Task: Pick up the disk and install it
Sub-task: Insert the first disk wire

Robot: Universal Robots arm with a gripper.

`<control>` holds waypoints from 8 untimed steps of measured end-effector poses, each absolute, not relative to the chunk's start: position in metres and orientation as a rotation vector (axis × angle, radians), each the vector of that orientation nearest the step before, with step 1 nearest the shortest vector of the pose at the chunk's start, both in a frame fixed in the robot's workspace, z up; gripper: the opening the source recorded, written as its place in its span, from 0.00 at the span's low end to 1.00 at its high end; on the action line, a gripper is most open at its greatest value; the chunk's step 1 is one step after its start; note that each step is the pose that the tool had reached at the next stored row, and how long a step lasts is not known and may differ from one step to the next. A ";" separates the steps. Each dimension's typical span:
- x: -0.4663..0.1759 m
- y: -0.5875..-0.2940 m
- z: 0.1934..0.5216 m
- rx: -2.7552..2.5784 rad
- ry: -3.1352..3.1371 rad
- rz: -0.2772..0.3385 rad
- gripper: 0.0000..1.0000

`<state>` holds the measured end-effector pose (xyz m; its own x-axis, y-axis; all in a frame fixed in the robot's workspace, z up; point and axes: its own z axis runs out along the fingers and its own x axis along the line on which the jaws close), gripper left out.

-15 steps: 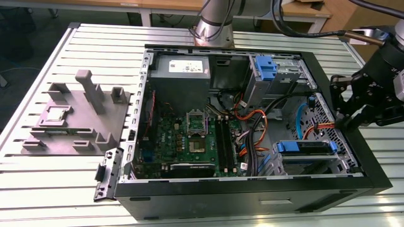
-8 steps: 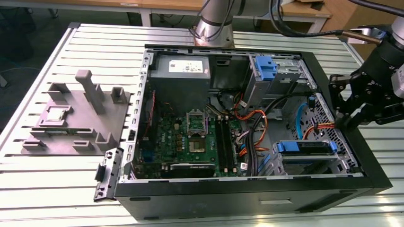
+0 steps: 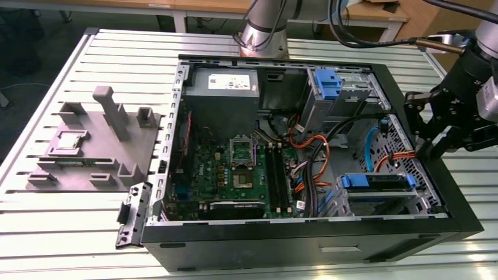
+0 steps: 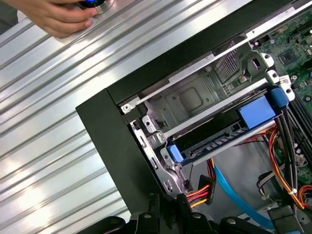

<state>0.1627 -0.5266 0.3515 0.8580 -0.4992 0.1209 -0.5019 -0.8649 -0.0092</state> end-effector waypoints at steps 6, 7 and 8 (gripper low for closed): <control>0.160 -0.526 0.352 3.003 -0.809 0.218 0.28; 0.160 -0.526 0.351 3.002 -0.809 0.222 0.28; 0.160 -0.526 0.351 3.002 -0.809 0.224 0.28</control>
